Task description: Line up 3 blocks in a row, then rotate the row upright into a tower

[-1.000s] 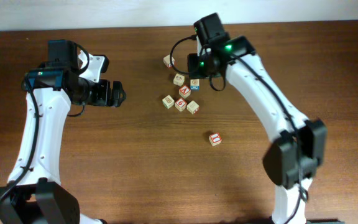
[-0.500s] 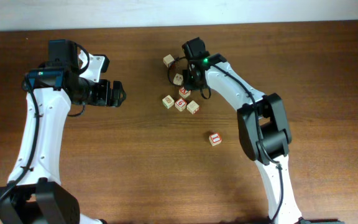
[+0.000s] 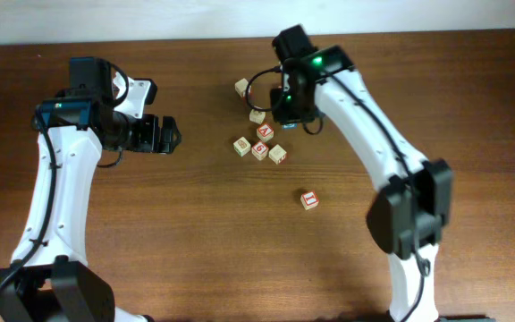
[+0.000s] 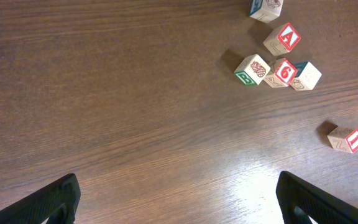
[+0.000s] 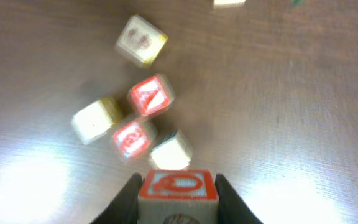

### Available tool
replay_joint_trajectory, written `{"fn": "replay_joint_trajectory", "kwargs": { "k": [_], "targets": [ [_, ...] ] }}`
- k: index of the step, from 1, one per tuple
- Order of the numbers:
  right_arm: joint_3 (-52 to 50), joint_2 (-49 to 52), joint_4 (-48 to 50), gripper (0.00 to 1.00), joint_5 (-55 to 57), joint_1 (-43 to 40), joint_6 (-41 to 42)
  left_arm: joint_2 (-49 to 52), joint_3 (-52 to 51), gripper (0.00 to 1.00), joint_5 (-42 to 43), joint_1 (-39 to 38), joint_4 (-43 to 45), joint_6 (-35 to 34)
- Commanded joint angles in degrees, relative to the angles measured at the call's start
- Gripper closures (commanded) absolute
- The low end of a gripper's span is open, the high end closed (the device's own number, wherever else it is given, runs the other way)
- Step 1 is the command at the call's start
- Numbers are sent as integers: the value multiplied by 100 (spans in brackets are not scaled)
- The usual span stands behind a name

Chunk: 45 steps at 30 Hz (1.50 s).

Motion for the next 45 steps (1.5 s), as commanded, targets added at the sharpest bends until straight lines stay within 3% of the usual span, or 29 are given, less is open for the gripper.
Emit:
{"fn": "replay_joint_trajectory", "kwargs": {
  "k": [1,4,8,12,14,17,21,23,24,30,34,41,45],
  "targets": [
    [-59,-192,-844,81,-568,181,-437,9,92,1,4,2,4,68],
    [-962,-175,-949,82,-575,472,-527,9,92,1,4,2,4,68],
    [-2435,-170,-7,81,-570,728,-105,9,92,1,2,2,4,68],
    [-3003,-170,439,78,-295,682,352,9,92,1,4,2,4,68],
    [-3005,-170,442,73,-291,680,361,9,92,1,4,2,4,68],
    [-3003,-170,437,52,-293,680,361,9,92,1,4,2,4,68],
    [-2361,-177,254,43,35,649,177,9,92,1,4,2,4,68],
    [-632,-177,315,42,741,417,-269,9,92,1,4,2,4,68],
    [-503,-177,855,42,940,382,-339,9,92,1,4,2,4,68],
    [-555,389,2323,39,872,407,-909,9,92,1,4,2,4,68],
    [-555,977,2192,37,603,404,-1641,9,92,1,4,2,4,68],
    [-560,1403,2133,37,525,389,-1923,9,92,1,4,2,4,68],
    [-557,1427,2037,46,525,389,-1915,9,92,1,4,2,4,68]
  ]
}}
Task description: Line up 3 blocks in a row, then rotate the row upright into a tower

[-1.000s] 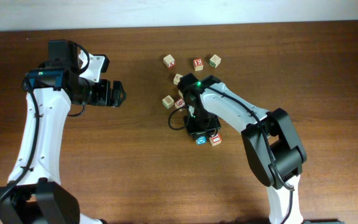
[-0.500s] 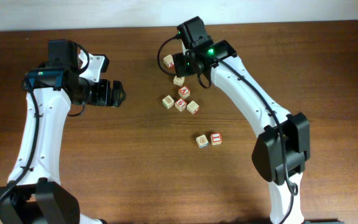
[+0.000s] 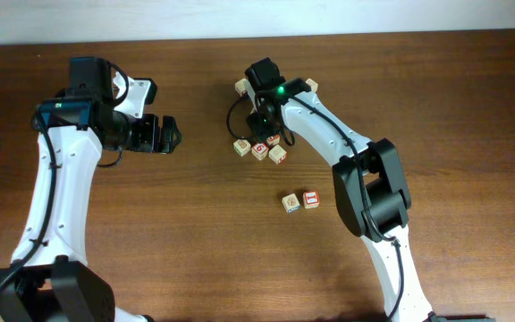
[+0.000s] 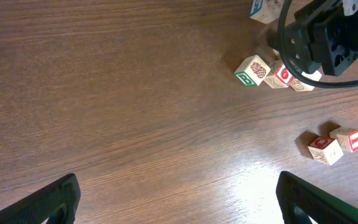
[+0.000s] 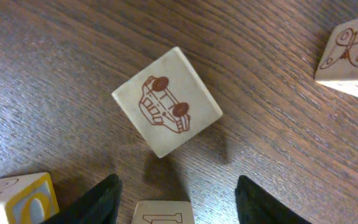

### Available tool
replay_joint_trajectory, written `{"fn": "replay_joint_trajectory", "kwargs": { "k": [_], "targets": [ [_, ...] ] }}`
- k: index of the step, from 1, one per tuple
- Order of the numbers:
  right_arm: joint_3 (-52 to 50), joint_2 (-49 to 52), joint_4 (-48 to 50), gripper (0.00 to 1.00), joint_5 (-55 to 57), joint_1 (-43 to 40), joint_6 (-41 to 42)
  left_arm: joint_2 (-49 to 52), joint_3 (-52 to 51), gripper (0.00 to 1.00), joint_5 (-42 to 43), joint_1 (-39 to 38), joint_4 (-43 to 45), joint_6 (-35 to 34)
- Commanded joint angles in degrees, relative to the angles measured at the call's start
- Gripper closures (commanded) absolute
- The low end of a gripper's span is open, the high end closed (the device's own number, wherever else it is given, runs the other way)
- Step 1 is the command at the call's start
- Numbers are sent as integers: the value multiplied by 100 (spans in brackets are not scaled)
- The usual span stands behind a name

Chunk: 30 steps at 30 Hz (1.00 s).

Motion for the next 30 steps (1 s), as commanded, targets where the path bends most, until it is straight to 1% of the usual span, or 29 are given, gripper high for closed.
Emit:
{"fn": "replay_joint_trajectory", "kwargs": {
  "k": [1,5,8,10,12,15,18,19,20,24,28,30],
  "targets": [
    [4,81,-170,46,-52,15,-42,9,85,1,7,2,-7,68],
    [9,79,-595,46,-55,13,184,9,85,1,7,2,-7,68],
    [9,79,-645,47,-55,11,258,9,85,1,4,2,-7,68],
    [17,79,-533,53,-55,11,256,9,85,1,7,2,-7,68],
    [46,79,-411,63,-55,13,256,9,85,1,7,2,-7,68],
    [166,20,-498,64,-125,13,256,9,85,1,7,2,-7,68],
    [656,-223,-1043,65,-455,13,258,9,85,1,7,2,-7,68],
    [942,-326,-1357,69,-518,13,260,9,85,1,7,2,-7,68],
    [1163,-391,-1602,70,-562,13,262,9,85,1,7,2,-7,68],
    [2114,-697,-2717,71,-616,17,304,9,85,1,7,2,-7,68],
    [2330,-723,-3281,72,-654,24,306,9,85,1,7,2,-7,68],
    [2326,-723,-3536,72,-946,63,306,9,85,1,7,2,-7,68]
  ]
}}
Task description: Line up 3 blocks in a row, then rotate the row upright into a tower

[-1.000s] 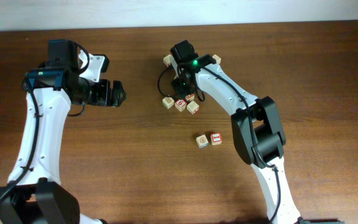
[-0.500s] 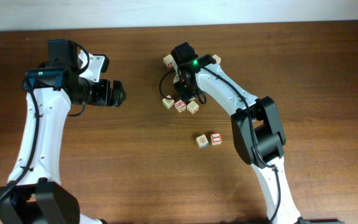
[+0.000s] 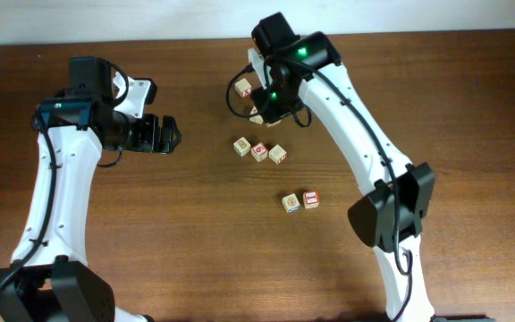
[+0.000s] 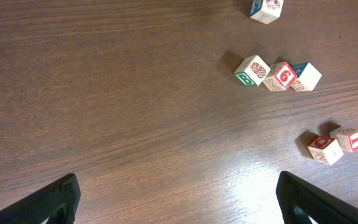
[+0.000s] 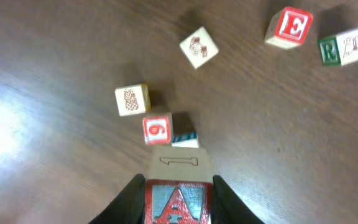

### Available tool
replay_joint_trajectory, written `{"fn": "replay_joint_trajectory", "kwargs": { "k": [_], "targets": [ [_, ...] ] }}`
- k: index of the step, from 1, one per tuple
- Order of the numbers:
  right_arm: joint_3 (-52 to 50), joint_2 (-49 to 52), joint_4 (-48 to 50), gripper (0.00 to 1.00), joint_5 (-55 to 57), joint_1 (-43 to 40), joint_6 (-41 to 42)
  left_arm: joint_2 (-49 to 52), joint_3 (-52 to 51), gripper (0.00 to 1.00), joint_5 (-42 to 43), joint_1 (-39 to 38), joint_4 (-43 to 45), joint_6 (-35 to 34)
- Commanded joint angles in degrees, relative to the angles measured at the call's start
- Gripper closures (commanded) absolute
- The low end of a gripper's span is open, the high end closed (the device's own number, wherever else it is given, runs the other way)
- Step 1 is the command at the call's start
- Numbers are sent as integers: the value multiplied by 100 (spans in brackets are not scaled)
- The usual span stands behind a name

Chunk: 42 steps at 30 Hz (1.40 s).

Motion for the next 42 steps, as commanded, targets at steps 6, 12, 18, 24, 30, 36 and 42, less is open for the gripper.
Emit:
{"fn": "replay_joint_trajectory", "kwargs": {
  "k": [6,12,18,24,30,36,42],
  "targets": [
    [-435,-31,-649,71,-588,354,219,9,85,1,9,2,-9,68],
    [-2140,-31,4,71,-592,693,568,9,85,1,9,2,-9,68],
    [-2968,-31,361,71,-654,968,780,9,85,1,9,2,-9,68],
    [-3193,-31,549,70,-623,1071,973,9,85,1,9,2,-9,68],
    [-3202,-31,487,55,-612,1064,1036,9,85,1,9,2,-9,68],
    [-2551,-651,304,54,-610,868,922,9,85,1,9,2,-9,68],
    [-2365,-2157,-330,50,-400,-127,706,9,85,1,9,2,-9,68]
  ]
}}
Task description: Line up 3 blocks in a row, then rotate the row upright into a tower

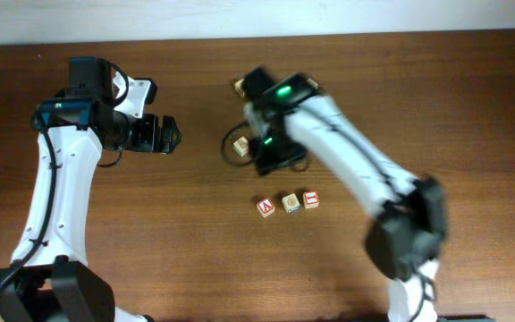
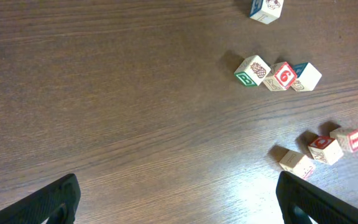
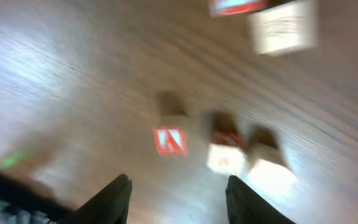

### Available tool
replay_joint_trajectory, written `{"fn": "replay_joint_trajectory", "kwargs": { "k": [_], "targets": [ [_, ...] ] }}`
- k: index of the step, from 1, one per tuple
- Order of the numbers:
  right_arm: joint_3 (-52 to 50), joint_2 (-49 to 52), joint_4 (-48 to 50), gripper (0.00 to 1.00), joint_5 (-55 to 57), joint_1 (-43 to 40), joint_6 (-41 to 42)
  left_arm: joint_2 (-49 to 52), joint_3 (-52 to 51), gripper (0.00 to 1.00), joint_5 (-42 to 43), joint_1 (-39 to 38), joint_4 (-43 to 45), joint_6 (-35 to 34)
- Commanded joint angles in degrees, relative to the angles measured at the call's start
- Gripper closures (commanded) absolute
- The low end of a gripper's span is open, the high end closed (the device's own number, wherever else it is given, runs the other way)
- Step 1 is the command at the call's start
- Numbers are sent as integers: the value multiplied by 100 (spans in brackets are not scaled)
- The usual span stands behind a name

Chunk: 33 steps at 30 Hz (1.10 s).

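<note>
Three wooden blocks lie in a row at the front of the table: a red A block point(image 1: 265, 207), a middle block point(image 1: 290, 203) and a red-faced block point(image 1: 310, 199). The right wrist view shows them blurred, the A block point(image 3: 170, 140) on the left. My right gripper point(image 1: 274, 154) hovers above and behind the row, open and empty point(image 3: 179, 205). A pineapple block point(image 2: 252, 70), a red 6 block point(image 2: 283, 74) and a cream block point(image 2: 306, 76) sit together behind. My left gripper point(image 2: 176, 208) stays open far to the left, holding nothing.
One more block point(image 1: 239, 86) lies at the back near the table's point(image 1: 472, 107) far edge, also seen as the top block point(image 2: 266, 9) in the left wrist view. The right arm crosses over the middle cluster in the overhead view.
My right gripper held the A block up at the back of the table. Now that block lies on the table left of the front pair, and the gripper is open above it.
My right gripper first held a red-faced block over the cluster while one block lay alone in front. Then that block lay beside the lone one and the gripper stood open around the A block. Then it held the A block, now set down as third in the row.
</note>
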Motion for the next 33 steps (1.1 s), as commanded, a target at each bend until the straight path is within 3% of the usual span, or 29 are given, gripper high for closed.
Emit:
{"fn": "replay_joint_trajectory", "kwargs": {
  "k": [1,6,23,33],
  "targets": [
    [133,-885,-385,50,302,-715,-127,9,85,1,7,2,-7,68],
    [72,-1014,-431,50,341,-1340,-125,9,85,1,7,2,-7,68],
    [-1342,-920,389,46,94,-1368,-212,9,85,1,7,2,-7,68],
    [-3112,-920,1447,46,-48,-1631,11,9,85,1,7,2,160,68]
  ]
}}
